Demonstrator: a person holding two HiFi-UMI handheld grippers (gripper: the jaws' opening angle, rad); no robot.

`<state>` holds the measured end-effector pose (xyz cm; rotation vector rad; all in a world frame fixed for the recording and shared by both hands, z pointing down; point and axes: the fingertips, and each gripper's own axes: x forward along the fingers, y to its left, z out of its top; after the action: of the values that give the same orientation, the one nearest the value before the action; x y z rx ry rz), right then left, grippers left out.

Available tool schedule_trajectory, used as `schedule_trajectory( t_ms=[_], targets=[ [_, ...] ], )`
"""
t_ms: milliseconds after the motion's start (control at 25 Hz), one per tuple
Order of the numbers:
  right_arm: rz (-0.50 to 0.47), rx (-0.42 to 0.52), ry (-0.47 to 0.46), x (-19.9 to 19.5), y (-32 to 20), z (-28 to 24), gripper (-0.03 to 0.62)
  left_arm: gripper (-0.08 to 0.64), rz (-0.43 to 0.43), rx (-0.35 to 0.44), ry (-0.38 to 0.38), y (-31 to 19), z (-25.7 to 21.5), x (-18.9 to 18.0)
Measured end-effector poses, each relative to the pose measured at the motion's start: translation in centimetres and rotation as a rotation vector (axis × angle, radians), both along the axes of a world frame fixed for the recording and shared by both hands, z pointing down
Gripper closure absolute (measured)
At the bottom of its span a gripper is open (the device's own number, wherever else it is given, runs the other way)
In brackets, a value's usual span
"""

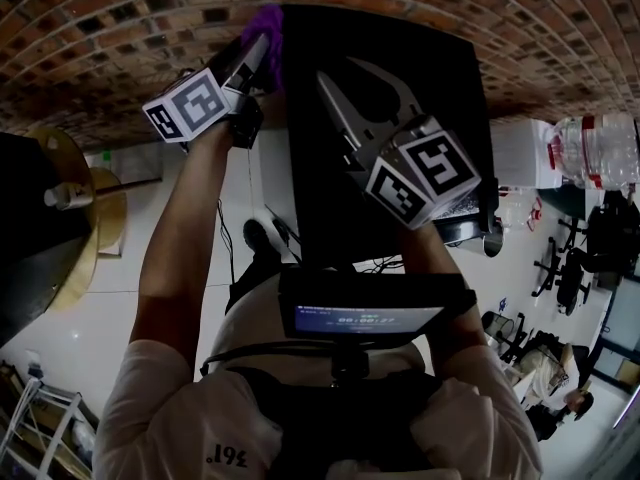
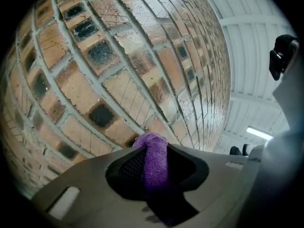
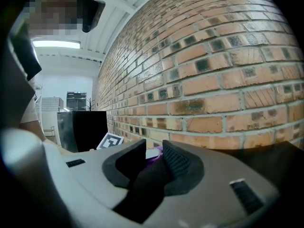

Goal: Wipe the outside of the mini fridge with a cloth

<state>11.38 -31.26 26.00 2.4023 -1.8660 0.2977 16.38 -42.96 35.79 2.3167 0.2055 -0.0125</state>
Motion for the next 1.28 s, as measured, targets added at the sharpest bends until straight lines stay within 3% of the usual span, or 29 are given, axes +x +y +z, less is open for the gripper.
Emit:
schedule_trajectory(
  t_ms=[1280],
  targets=[
    [-0.008,-0.007,-0.001,-0.2,-0.3,-0.1,0.488,0.445,-0.036,-0.043,-0.183,0.7,14.0,0.1]
  ],
)
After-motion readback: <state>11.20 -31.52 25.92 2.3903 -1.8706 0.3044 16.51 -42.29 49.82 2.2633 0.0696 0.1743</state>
